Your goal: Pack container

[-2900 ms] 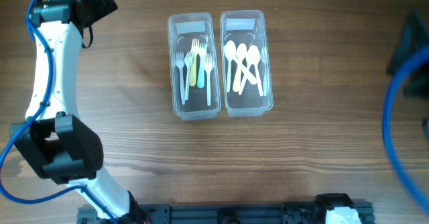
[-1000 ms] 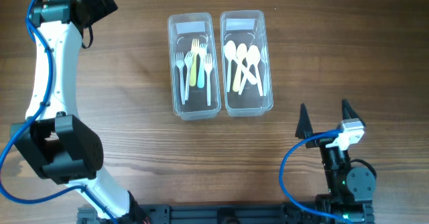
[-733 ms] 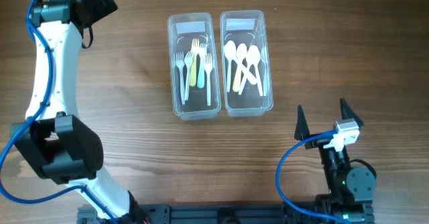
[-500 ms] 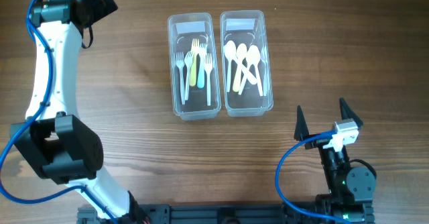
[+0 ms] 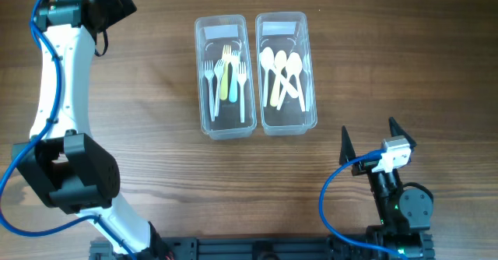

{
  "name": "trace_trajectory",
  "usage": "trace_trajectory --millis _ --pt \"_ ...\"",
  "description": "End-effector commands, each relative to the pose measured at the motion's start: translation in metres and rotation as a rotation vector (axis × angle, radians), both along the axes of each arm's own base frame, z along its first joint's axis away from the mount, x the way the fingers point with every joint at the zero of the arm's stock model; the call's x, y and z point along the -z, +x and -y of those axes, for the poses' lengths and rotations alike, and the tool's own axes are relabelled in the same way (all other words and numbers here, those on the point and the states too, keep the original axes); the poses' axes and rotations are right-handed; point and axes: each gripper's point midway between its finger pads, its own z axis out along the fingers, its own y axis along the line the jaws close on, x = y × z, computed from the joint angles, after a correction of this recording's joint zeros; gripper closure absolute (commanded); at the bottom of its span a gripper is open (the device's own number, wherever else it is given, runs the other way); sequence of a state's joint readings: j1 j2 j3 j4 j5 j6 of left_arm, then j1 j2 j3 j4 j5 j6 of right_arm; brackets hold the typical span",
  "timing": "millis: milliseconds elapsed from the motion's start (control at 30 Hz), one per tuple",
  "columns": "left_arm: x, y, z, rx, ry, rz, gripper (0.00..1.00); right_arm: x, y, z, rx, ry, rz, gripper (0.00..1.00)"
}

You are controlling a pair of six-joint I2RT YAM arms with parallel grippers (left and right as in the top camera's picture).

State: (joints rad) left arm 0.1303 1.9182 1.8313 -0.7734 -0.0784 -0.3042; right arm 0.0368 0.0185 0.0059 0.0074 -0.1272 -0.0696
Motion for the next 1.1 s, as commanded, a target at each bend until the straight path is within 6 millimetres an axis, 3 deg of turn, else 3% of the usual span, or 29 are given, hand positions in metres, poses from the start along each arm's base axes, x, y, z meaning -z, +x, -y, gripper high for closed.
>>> trace_trajectory --millis 0,467,633,767,833,867,900,1000,1067 --pt "-0.022 0.000 0.001 0.002 0.008 0.046 0.00 -0.001 0.000 -0.003 -0.013 -0.002 0.004 0.00" --pt "-0.023 -0.001 -0.008 -0.026 0.031 0.045 0.00 -0.001 0.000 -0.003 -0.013 -0.002 0.004 0.00" --pt "-0.037 -0.018 -0.021 -0.060 0.039 0.042 0.00 -0.001 0.000 -0.003 -0.013 -0.003 0.004 0.00" --pt "-0.087 -0.042 -0.018 -0.063 0.051 0.128 0.00 -0.001 0.000 -0.003 -0.013 -0.002 0.004 0.00" --pt "-0.123 -0.058 -0.015 -0.063 0.061 0.206 0.00 -0.001 0.000 -0.003 -0.013 -0.002 0.004 0.00" --pt "-0.162 -0.080 -0.011 -0.063 0.072 0.297 0.00 -0.001 0.000 -0.003 -0.013 -0.002 0.004 0.00" --pt "-0.183 -0.093 -0.008 -0.063 0.078 0.345 0.00 -0.001 0.000 -0.003 -0.013 -0.002 0.004 0.00" --pt "-0.239 -0.139 0.001 -0.059 0.097 0.490 0.00 -0.001 0.000 -0.003 -0.013 -0.002 0.004 0.00" --pt "-0.264 -0.168 0.008 -0.050 0.110 0.554 0.00 -0.001 0.000 -0.003 -0.013 -0.002 0.004 0.00"
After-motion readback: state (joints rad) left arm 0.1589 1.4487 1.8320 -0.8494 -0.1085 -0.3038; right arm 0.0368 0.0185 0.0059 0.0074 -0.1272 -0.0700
